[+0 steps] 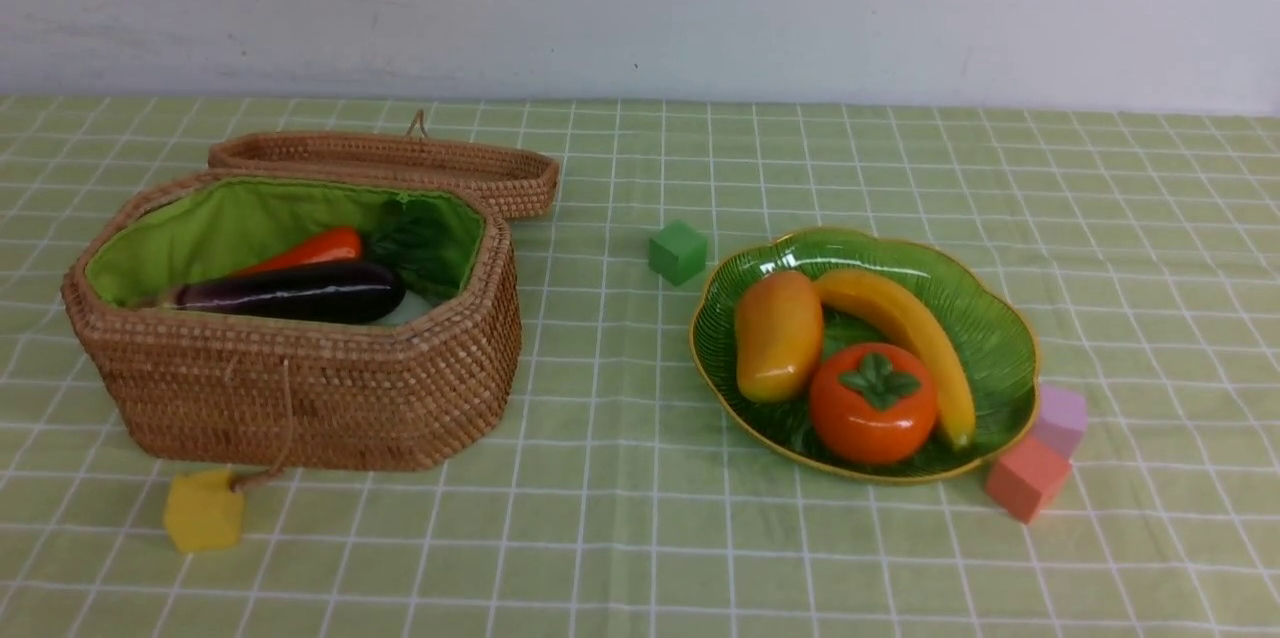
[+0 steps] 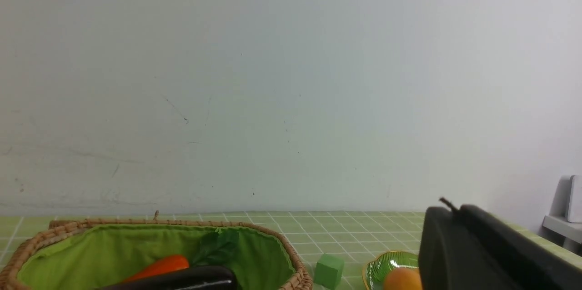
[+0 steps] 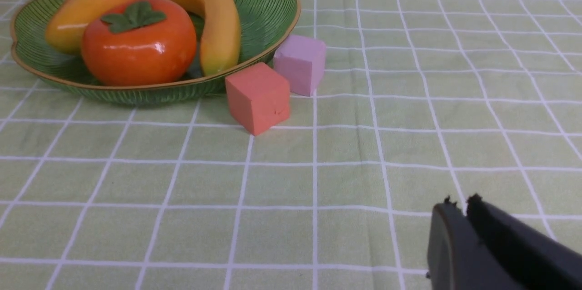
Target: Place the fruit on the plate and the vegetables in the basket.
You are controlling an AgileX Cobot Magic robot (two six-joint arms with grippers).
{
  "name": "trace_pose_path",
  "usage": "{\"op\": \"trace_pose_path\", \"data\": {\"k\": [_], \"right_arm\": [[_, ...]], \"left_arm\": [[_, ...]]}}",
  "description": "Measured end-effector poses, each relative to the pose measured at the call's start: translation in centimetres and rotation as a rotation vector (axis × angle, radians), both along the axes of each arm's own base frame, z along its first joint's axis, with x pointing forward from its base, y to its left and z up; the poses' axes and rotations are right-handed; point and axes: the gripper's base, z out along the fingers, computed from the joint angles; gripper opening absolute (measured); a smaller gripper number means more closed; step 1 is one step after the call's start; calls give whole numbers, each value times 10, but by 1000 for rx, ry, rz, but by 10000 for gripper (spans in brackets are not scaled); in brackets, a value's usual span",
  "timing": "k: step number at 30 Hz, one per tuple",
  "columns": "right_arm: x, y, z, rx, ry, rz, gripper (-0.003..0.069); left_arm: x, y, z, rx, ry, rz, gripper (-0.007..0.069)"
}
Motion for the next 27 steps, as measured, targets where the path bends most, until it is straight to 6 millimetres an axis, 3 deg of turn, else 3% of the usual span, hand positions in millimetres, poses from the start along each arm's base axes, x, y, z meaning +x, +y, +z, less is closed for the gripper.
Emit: {"op": "trace_pose_path", "data": {"k": [15,21,23,27], "right_arm": [[0,0,0,0,0,0,74],[0,0,0,0,0,0,78],[0,0,0,0,0,0,80],[0,0,0,0,0,0,85]], "left_arm": [[0,1,0,1,-4,17,18],[1,3,1,94,-35,89,-13],[1,3,-2,111,-4,114,-13],[7,6,-31,107,216,196,-13]]}}
